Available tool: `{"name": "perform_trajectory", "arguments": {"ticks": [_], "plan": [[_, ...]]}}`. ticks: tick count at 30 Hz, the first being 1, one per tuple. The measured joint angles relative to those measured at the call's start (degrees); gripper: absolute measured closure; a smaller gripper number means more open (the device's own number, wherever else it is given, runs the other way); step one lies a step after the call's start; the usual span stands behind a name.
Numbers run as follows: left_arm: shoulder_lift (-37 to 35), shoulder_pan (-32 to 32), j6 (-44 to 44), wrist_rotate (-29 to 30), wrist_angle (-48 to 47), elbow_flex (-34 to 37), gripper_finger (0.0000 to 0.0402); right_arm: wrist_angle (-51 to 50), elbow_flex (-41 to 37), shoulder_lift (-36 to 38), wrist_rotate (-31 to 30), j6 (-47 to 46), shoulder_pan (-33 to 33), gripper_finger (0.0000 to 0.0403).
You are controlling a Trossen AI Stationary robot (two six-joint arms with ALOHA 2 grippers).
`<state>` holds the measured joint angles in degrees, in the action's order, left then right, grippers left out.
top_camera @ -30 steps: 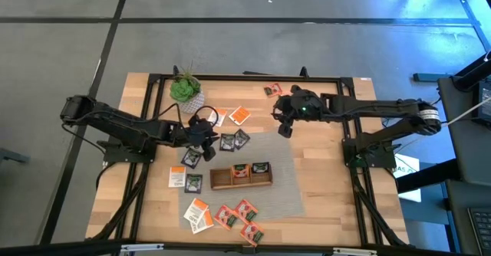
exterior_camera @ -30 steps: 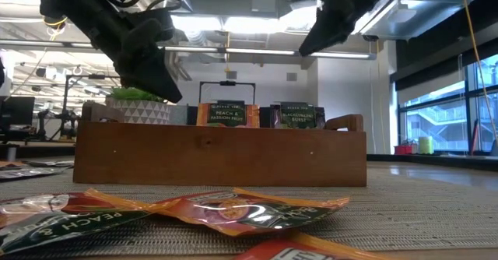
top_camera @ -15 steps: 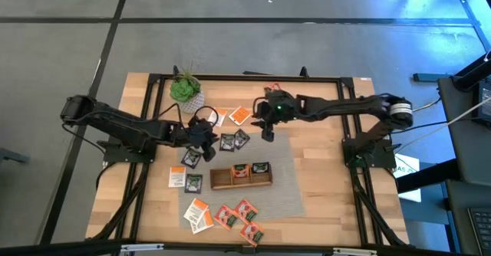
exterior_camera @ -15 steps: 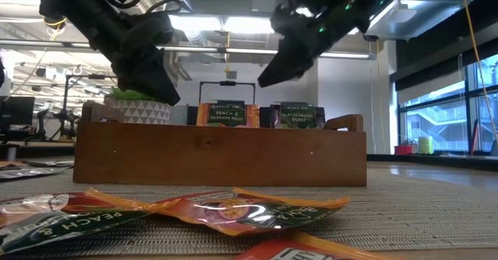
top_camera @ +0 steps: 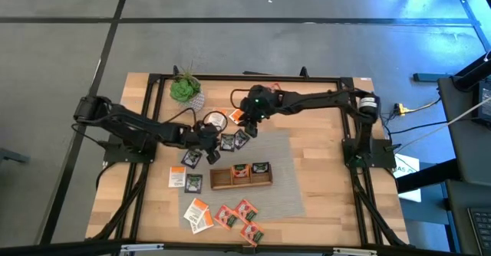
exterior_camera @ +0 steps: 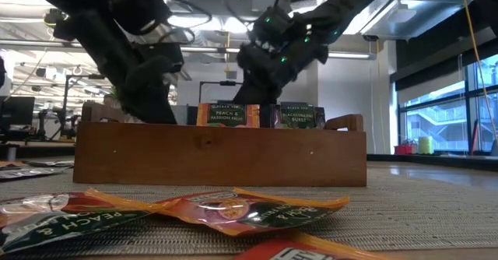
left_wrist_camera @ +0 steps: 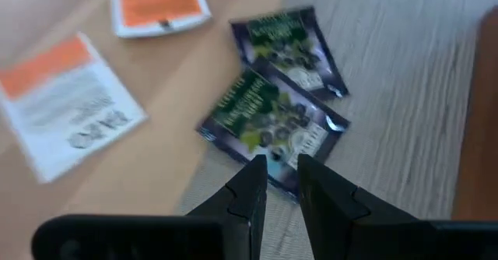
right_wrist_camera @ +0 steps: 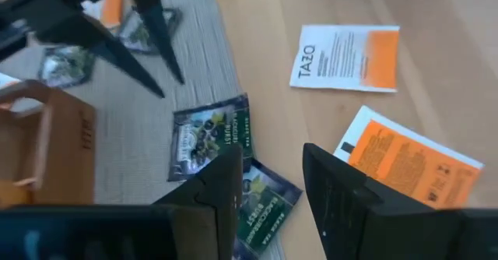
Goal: Pick & Place Tea
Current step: Put the purple tea bag into the right section of the wooden organizer
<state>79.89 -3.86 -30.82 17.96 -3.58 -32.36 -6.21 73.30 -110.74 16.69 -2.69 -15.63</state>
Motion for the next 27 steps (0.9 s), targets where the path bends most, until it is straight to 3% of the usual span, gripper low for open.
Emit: {"name": "perform_trajectory", "arguments": {"ticks": [18, 21, 27], "plan": [[11.6, 0.3, 2.4, -5.1, 9.9, -0.2, 0.0332, 0.5, 0.9, -4.0, 0.1, 0.0, 0.0, 0.0265], [12.4, 0.3, 2.5, -5.0, 9.9, -0.2, 0.0332, 0.5, 0.9, -4.0, 2.7, -0.1, 0.0, 0.0262], [12.7, 0.3, 3.4, -4.6, 9.8, -0.2, 0.0332, 0.8, 0.9, -4.0, 5.5, -3.9, 0.0, 0.0209]]}}
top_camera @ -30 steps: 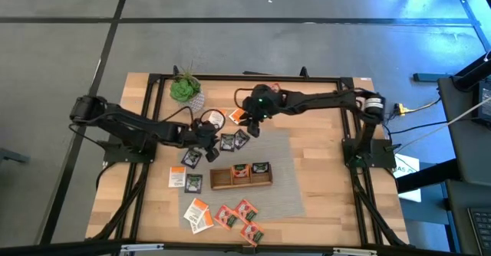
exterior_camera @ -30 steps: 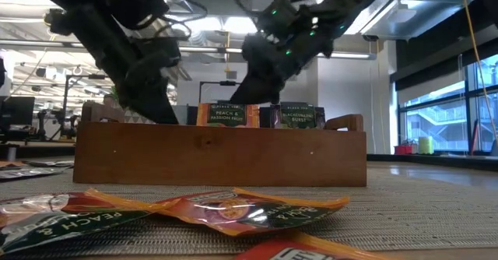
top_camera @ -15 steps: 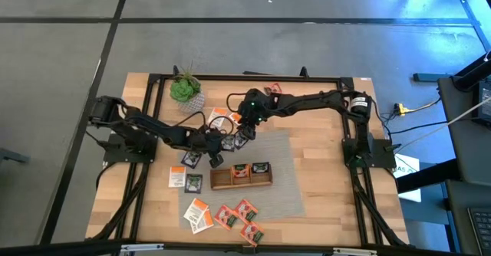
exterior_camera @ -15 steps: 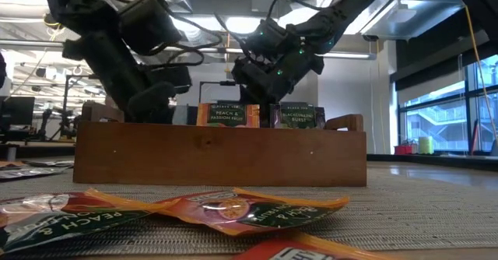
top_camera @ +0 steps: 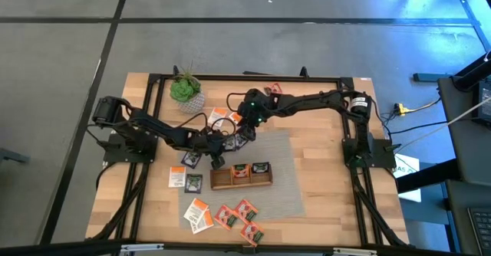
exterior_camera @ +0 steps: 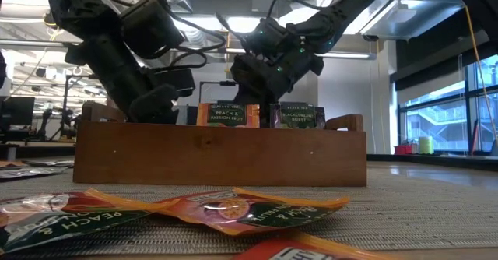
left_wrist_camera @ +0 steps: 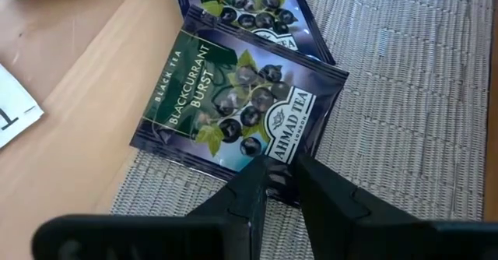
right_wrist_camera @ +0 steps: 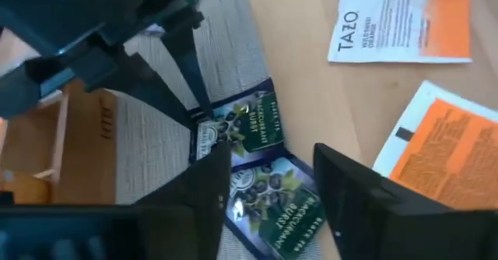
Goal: Pick & Place Tea
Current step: Put the purple tea bag into the right section of the wooden organizer
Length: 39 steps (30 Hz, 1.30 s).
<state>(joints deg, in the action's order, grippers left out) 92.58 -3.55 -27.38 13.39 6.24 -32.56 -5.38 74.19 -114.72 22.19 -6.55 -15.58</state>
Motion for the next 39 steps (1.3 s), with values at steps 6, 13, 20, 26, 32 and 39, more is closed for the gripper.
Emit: {"name": "perform_trajectory", "arguments": {"ticks": [6, 13, 20, 26, 32, 39], "plan": [[0.1, 0.0, 0.1, 0.4, -0.1, 0.0, 0.0332, 1.3, 0.0, -1.6, 2.2, -4.4, 0.0, 0.0131], [0.1, 0.0, 0.1, 0.5, -0.1, 0.1, 0.0332, 4.4, -0.1, -5.9, 1.9, -8.4, 0.3, 0.0113], [0.1, 0.0, 0.1, 0.5, -0.1, 0.1, 0.0332, 7.5, -0.1, -8.1, 1.9, -11.6, 0.2, 0.0143], [0.2, 0.0, 0.1, 1.0, 0.0, 0.1, 0.0332, 8.6, 0.0, -9.0, 2.8, -10.8, 0.2, 0.0171], [0.2, 0.0, 0.1, 1.4, 0.0, 0.2, 0.0332, 10.3, 0.0, -9.2, 5.2, -11.1, 0.6, 0.0206], [0.2, 0.0, 0.2, 1.9, 0.1, 0.2, 0.0332, 9.2, 0.0, -9.2, 5.0, -9.5, 0.5, 0.0253]]}}
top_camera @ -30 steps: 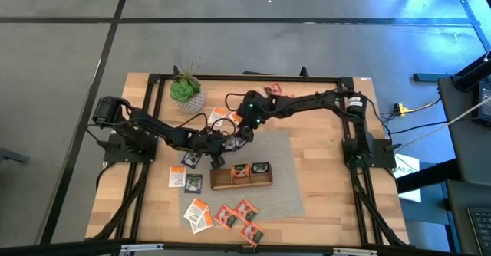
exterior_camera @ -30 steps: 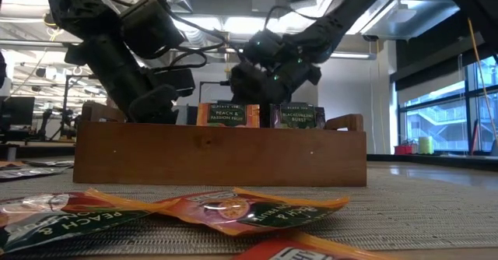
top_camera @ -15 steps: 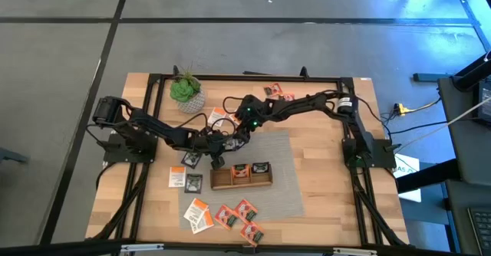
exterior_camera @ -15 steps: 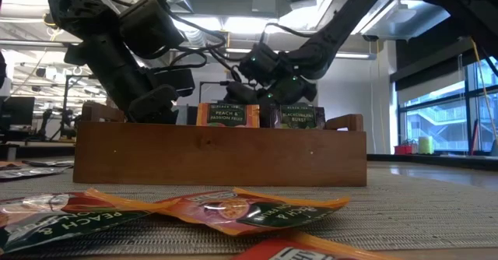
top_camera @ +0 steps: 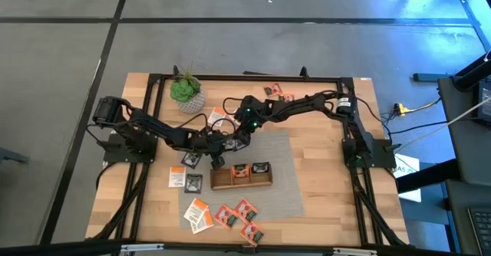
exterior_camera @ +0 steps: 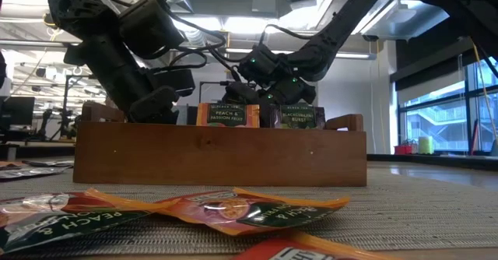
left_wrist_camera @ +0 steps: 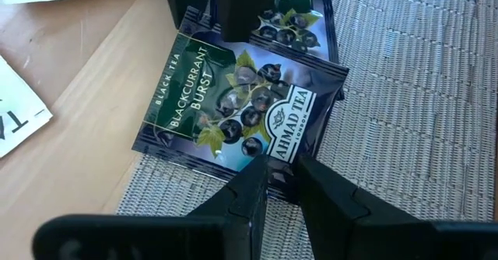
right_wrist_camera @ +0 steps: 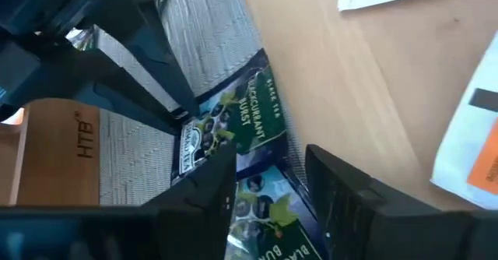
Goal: Pick & Place Tea
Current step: Put the purple tea bag into the right section of the wooden organizer
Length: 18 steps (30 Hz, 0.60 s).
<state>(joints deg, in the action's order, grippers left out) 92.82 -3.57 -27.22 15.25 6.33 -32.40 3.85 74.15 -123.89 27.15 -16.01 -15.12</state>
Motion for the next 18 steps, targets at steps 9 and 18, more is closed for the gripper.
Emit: {"name": "perform_trajectory", "arguments": {"ticks": [9, 18], "plan": [[0.0, 0.0, 0.0, 0.0, 0.0, 0.0, 0.0332, 0.6, 0.0, 0.0, -0.1, -0.1, 0.0, 0.0317], [0.0, 0.0, 0.0, 0.1, 0.0, 0.0, 0.0332, 1.6, 0.0, 0.0, -1.6, -0.5, 0.4, 0.0344]]}}
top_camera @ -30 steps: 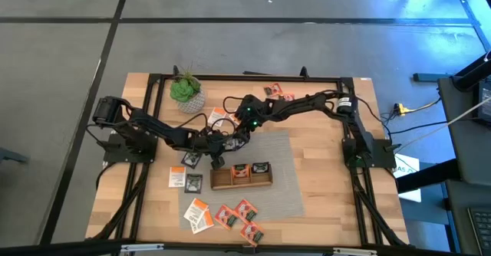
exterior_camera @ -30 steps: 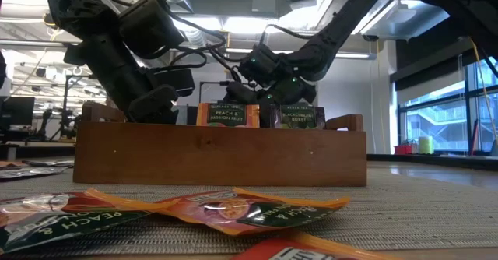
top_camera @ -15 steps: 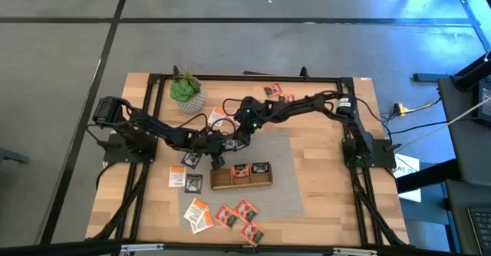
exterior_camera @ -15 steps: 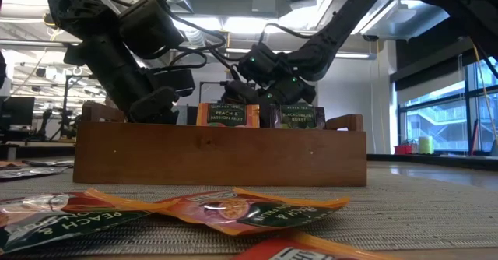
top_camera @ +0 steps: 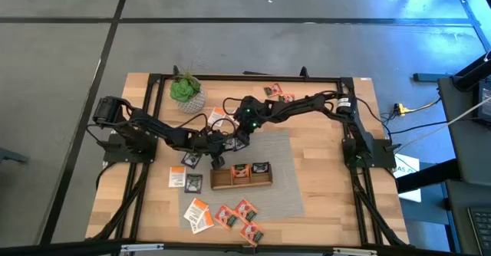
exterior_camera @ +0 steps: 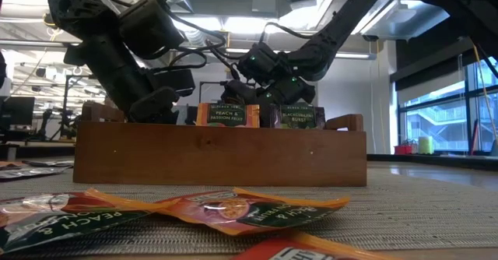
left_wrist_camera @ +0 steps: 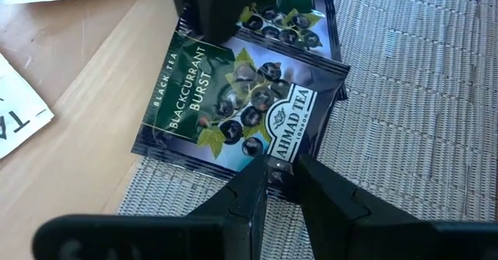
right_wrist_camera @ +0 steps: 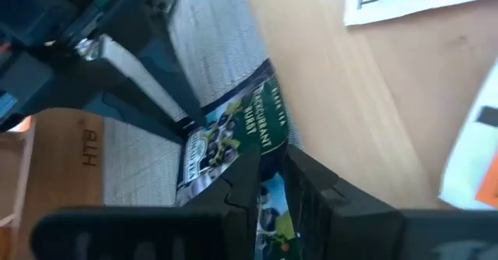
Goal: Pick & Place Tea
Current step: Put the purple tea bag into the right section of the wooden organizer
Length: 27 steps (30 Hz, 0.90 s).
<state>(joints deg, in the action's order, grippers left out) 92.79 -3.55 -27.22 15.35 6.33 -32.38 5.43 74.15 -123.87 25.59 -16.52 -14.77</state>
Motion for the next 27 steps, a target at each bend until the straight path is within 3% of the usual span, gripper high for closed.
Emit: {"name": "perform_trajectory", "arguments": {"ticks": [7, 15, 27], "plan": [[0.0, 0.0, 0.0, 0.0, 0.0, 0.0, 0.0332, 0.1, 0.0, 0.0, -4.3, -2.9, 1.1, 0.0344], [0.0, 0.0, 0.0, 0.0, 0.0, 0.0, 0.0332, 1.1, 0.0, 0.0, -3.1, -4.8, 1.1, 0.0343], [0.2, 0.1, 3.0, 0.8, 3.1, 0.1, 0.0332, 1.8, 0.0, -1.2, -2.0, -11.3, 1.2, 0.0287]]}}
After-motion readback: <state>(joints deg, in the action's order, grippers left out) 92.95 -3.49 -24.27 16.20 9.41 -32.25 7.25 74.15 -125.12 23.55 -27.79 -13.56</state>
